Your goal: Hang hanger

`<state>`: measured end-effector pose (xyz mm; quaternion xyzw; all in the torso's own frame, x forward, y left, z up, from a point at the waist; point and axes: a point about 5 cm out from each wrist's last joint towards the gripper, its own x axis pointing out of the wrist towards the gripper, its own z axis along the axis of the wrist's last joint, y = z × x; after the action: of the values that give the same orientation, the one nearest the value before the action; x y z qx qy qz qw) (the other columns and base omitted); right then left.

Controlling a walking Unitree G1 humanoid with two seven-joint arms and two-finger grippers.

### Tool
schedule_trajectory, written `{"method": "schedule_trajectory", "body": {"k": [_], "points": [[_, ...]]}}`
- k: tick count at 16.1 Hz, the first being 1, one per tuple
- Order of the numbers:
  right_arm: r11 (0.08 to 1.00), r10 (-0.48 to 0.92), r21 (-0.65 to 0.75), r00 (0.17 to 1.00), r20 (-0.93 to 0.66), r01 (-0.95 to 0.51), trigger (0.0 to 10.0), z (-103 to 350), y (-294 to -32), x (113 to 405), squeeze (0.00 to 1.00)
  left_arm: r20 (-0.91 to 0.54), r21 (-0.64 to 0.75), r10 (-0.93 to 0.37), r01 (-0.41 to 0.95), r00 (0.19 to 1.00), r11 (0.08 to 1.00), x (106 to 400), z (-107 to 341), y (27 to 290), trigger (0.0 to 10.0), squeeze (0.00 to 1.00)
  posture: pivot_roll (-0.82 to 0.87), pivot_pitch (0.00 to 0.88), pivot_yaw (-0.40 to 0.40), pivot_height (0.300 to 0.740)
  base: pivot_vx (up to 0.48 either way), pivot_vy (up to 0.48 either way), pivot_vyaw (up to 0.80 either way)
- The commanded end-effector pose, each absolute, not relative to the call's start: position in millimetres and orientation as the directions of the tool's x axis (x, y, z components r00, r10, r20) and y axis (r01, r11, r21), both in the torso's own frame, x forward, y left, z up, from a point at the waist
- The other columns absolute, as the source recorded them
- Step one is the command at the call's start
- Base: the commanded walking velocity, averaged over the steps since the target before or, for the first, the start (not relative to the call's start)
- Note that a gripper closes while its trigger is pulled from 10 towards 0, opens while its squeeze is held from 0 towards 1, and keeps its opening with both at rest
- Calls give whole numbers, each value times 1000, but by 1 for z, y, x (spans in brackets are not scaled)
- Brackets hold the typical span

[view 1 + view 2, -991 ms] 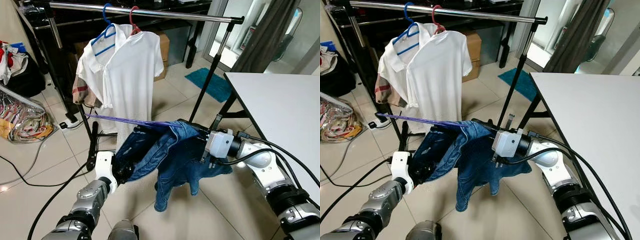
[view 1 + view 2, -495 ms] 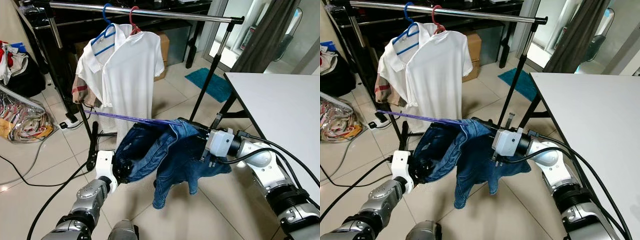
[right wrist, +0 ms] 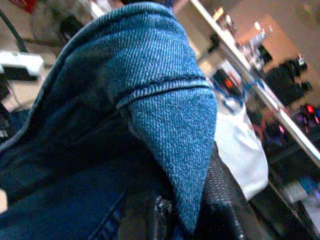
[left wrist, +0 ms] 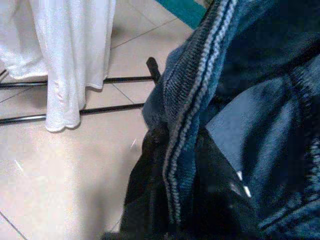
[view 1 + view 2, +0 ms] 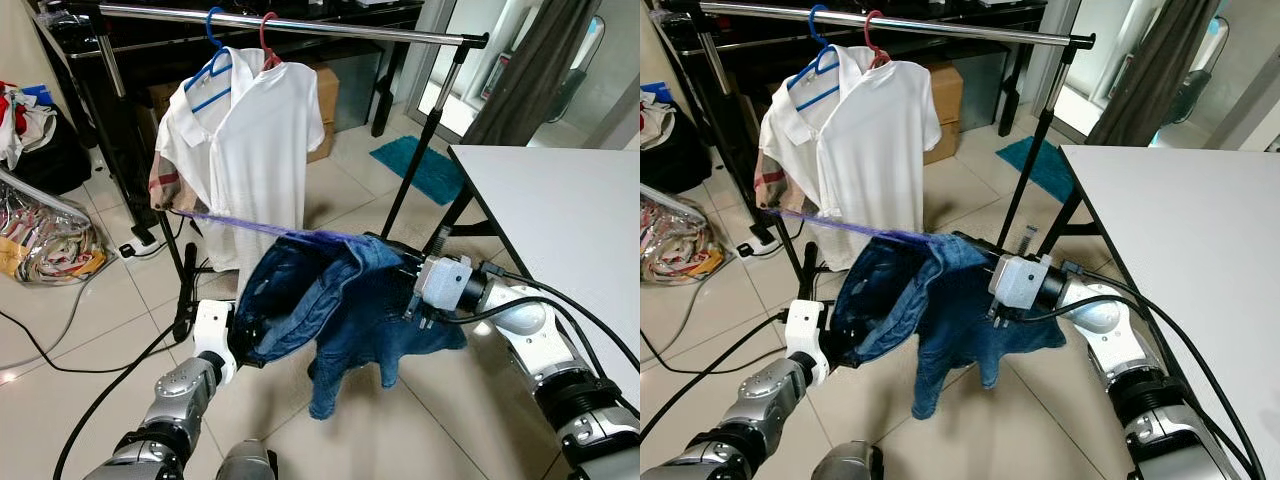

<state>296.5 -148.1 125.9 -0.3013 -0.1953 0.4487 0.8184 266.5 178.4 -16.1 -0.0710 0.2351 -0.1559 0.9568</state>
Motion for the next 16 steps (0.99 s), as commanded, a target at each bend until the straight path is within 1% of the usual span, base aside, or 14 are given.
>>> {"method": "schedule_trajectory", "body": {"k": [1,2,5,7,10,11,14,16], "points": [[447,821,-675,569,49,-587,10000,129,-158,302,0,-406,-190,-341,286,848,939,268,-13,176,0,0,270,0,-49,740,0,0,0],[455,814,-665,580,40,-593,10000,124,-162,300,0,-395,-161,-332,291,857,943,269,-11,177,0,0,278,0,-50,740,0,0,0],[460,824,-638,564,49,-617,10000,121,-167,295,0,-386,-100,-303,287,871,953,271,-6,189,0,0,282,2,-49,740,0,0,0],[473,809,-640,586,44,-605,10000,121,-176,297,0,-361,-83,-286,275,888,958,274,3,211,0,0,284,4,-51,740,0,0,0],[468,787,-642,617,-11,-607,10000,113,-191,297,0,-297,-79,-325,317,898,945,278,17,225,0,0,286,3,-53,740,0,0,0],[462,789,-641,614,-17,-612,10000,112,-192,296,0,-294,-73,-332,325,896,943,279,19,226,0,0,286,3,-53,740,0,0,0],[457,828,-584,561,3,-671,10000,112,-189,292,0,-299,-34,-343,350,890,936,283,25,233,0,0,291,5,-55,740,0,0,0],[496,836,-501,547,53,-709,10000,118,-189,293,0,-307,-29,-333,341,892,940,284,27,238,0,0,290,8,-54,740,0,0,0]]}}
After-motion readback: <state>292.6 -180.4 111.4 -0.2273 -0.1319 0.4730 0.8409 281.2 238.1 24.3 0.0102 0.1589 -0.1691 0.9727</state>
